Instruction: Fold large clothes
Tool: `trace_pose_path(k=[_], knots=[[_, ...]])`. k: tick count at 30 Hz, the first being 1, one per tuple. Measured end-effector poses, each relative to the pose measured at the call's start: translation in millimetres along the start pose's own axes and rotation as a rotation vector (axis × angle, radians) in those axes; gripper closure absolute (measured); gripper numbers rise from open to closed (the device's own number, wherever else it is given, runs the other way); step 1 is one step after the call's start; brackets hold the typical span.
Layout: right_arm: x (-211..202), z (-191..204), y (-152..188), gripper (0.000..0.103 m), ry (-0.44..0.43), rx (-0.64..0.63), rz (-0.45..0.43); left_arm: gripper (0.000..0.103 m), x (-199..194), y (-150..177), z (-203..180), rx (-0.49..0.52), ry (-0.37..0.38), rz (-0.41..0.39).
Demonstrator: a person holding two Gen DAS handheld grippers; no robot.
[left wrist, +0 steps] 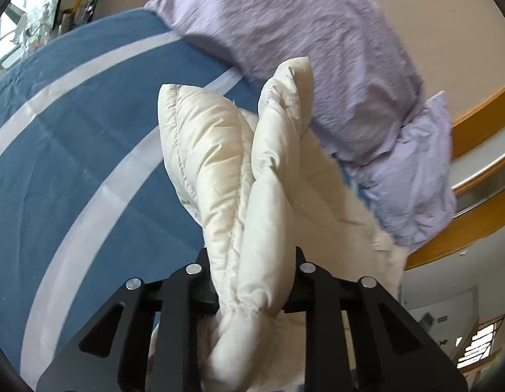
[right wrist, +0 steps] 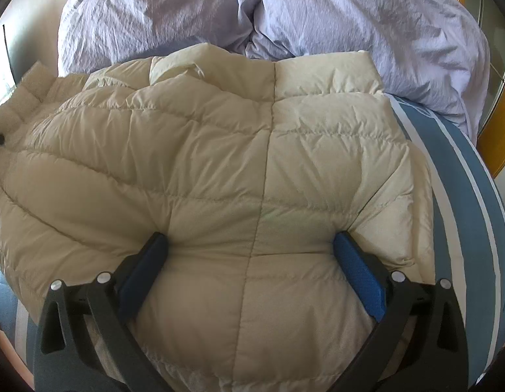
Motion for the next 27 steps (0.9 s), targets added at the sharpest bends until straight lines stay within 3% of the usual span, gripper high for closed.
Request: trace_pose_path(k=[8,14,21,27], knots=[[2,0,-1,0.002,-0.004,0.005,0.007,0.082,-24,1,-75,0.051,0.191,-0.041],[4,1,-3,0.002,-0.005,0.011,0.008,0.082,-17,19,-148,0.121,0.324,0.004],[4,-1,-5,0.002,-0.016,0.017,0.005,0.082,21,57,-214,0.196,0.390,0.111],[1,-7,-6,0.002,-0.051,0.038,-0.007,0.082,63,87,-242,0.221,0.389,0.208]])
Point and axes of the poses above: each gripper's, at about its wrist camera, not at the fingertips, and x roughly the way its jaws point, z to its left, y to its underside, the point moved 2 cm from there along x, roughly the way its jaws point, and after that the axes turned 2 degrees about y, right-handed, at the moved point
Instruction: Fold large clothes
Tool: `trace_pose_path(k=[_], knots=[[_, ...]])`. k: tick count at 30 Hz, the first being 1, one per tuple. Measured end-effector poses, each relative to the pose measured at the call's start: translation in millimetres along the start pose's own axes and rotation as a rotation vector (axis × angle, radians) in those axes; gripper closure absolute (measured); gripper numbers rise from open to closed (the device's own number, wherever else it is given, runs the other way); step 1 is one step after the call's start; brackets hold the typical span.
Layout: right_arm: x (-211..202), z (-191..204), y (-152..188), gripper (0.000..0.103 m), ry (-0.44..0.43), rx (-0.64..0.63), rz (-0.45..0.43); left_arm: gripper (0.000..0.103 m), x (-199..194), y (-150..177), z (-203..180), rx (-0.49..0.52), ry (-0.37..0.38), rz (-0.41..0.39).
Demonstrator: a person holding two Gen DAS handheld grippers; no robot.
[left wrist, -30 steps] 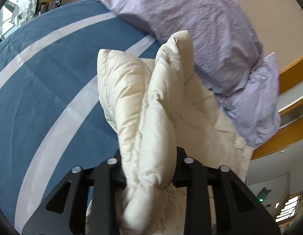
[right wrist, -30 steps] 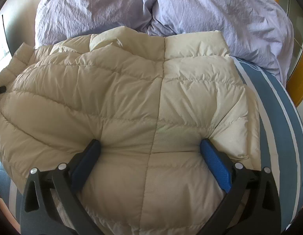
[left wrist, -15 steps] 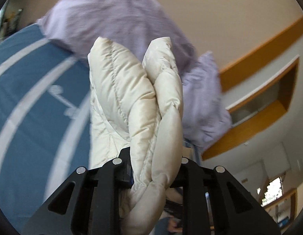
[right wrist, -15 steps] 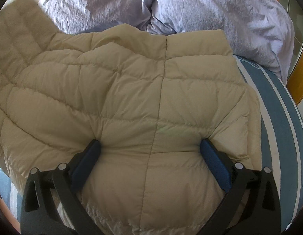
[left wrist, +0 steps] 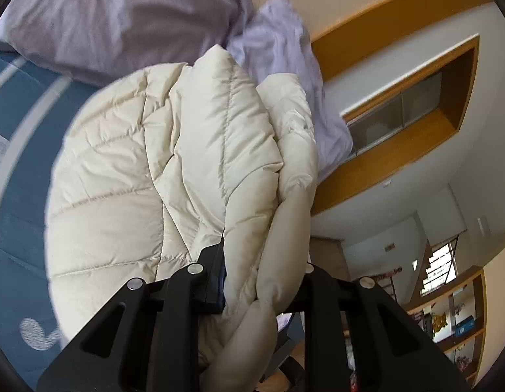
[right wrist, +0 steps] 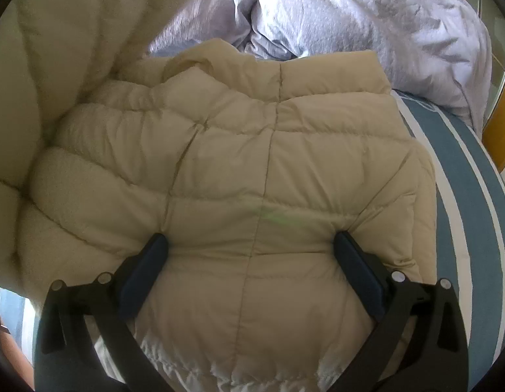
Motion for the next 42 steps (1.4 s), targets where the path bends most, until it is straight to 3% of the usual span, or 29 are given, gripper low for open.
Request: trace_pose_path(k=[10,14,19,23,27,32,42], knots=[[-22,-27,4,0.004,-0.093,0.070,-0.054,0.082,63,22,-8,0.013,-0.036,0.134],[-39,-43,11,0.004,-0.075,0.086,-0.080,0.081,76,33,-16,0.031,-0.055,0.167],[-58,-63,22,0.004,-0.037,0.109,-0.107,0.074,89,47,-29,0.076,-0.087,0.211],[-70,-74,29,0.004,0.005,0.115,-0.120,0.059,86,56,-36,0.102,-0.092,0.223],[-81,-85,36,0.004,0.025,0.136,-0.130,0.049,71,59,-44,0.123,-0.074,0.200],[-97,-97,42,0.004,0.041,0.159,-0.153,0.046,46,56,-47,0.179,-0.130,0.130],[-100,-112,47,0.004,0.063,0.178,-0.149,0.046,5,48,4,0.208,-0.388,0.037]])
Point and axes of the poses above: each gripper's, at about its wrist camera, not at the fingertips, and x roughly the way its jaws point, z to its left, y to its underside, the point moved 2 cm from there along x, roughly the way its jaws point, and after that the axes turned 2 degrees about y, right-handed, at the moved point
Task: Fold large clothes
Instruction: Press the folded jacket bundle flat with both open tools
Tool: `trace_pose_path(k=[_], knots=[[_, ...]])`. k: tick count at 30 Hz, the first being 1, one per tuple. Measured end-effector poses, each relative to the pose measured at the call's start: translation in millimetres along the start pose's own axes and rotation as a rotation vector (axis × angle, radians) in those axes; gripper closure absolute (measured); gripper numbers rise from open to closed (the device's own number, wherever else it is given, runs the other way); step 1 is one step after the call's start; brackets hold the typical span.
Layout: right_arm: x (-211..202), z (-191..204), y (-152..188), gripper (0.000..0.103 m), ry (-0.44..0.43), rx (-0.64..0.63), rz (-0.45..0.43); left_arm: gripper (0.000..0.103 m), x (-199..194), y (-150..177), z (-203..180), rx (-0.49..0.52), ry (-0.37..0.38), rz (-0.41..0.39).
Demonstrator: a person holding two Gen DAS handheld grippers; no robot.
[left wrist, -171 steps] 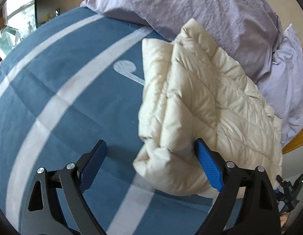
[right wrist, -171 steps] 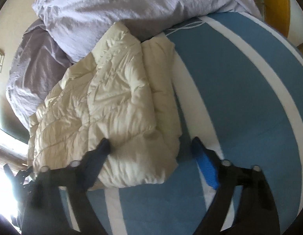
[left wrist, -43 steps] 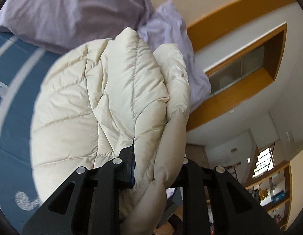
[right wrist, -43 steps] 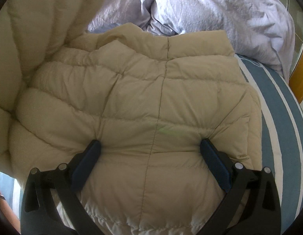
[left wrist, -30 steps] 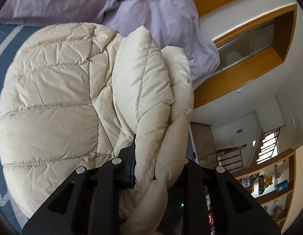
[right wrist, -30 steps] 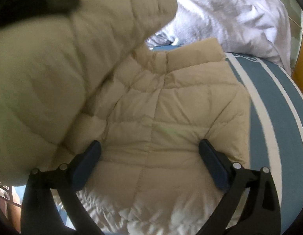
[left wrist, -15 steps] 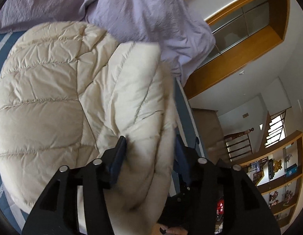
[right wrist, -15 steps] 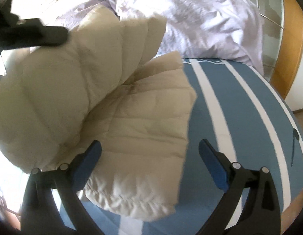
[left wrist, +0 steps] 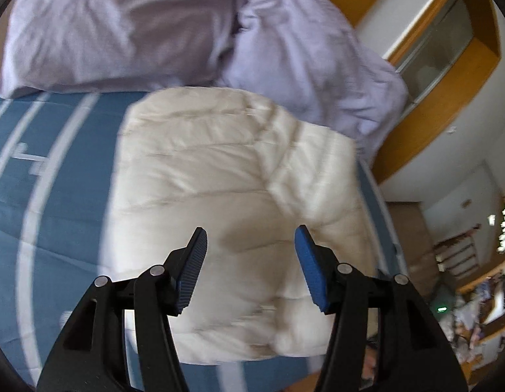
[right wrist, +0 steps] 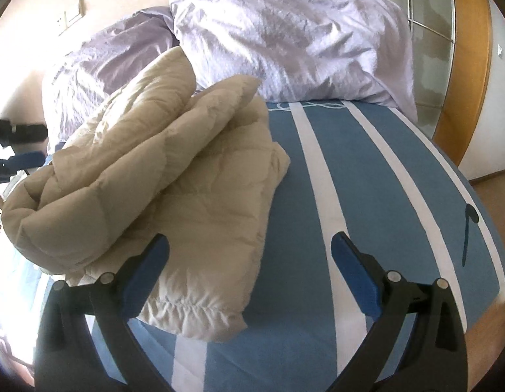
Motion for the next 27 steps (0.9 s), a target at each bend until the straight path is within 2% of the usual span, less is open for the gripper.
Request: trace_pose_path(k=[4,8,15,19,27], knots=[[1,-5,2,0.004,0.005,0.011,0.004,0.046,-1,5,17,0.020,-0.101,-0.018],[3,-12,3,0.004,0.016,0.023,0.005,0.045,12,20,21,0.077,-0.184,-0.004],[9,-29,7,0.004,0.057,0.050,0.021,0.041,32,54,-9,0.253,-0.294,-0.047],[12,-40,5,0.004,0.080,0.061,0.027,0.040,40,63,-21,0.301,-0.315,-0.061],[15,-54,-7,0.004,0.128,0.058,0.017,0.039,54,67,-20,0.301,-0.304,-0.072]])
Point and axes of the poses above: each gripper's, at about its wrist camera, not at the fingertips, and x roughly the way its jaws point, z to its left, y to its underside, the point moved 2 cm from there along x, roughly the way its jaws point, and after that the axes turned 2 degrees about y, right-handed, at the moved point
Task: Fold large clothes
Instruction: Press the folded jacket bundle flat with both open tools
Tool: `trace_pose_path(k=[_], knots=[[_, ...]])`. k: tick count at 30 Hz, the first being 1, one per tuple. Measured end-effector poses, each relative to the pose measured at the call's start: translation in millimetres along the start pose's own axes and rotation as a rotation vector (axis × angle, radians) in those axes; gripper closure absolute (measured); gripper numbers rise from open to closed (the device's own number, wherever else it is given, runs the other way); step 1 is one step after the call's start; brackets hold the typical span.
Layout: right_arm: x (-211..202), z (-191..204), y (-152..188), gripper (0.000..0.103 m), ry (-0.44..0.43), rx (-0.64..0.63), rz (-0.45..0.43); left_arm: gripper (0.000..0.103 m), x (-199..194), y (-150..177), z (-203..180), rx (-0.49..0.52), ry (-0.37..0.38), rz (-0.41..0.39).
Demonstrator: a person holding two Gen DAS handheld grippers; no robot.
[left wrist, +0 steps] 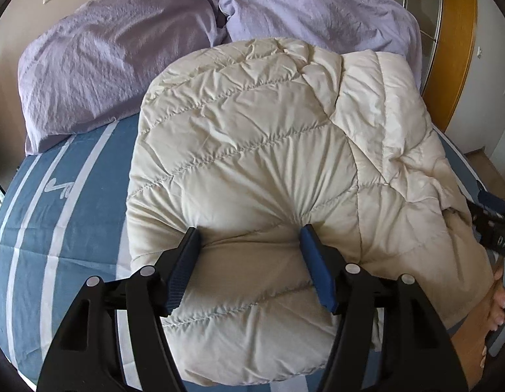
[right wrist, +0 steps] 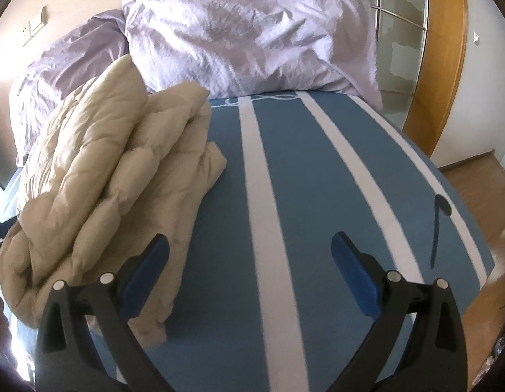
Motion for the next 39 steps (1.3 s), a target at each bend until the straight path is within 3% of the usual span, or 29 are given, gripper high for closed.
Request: trace_pose_path(k=[8,13,22,26,31,39], knots=[[-8,2,-35,0.004,0.011,-0.021,-0.051,0.039,6,2,1,0.004,0.021,-0.010],[-25,23,-68,0.005,-0.053,-0.047,-0.117,0.039,9,1,2,-0.008,0.048,-0.010],[-31,87,-105,0.026,-0.200,-0.115,-0.144,0.038,13,-1,2,-0.014,0.077,-0.008],[-36,116,-112,0.030,-0.231,-0.164,-0.171,0.038,14,-1,3,-0.012,0.084,-0.007],[-24,130,-116,0.036,-0.208,-0.190,-0.171,0.038,15,-1,5,-0.010,0.090,-0.007],[19,115,-112,0.050,-0.132,-0.180,-0.092,0.038,15,-1,7,-0.012,0.104,-0.009]])
Point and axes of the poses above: each gripper's, at about its wrist camera, not at the fingertips, and x roughly the way its jaws point, z to its left, y to its underside, the point moved 2 cm from there along x, roughly the way its jaws point, and after that the axes turned 2 degrees about y, right-handed, at the moved point
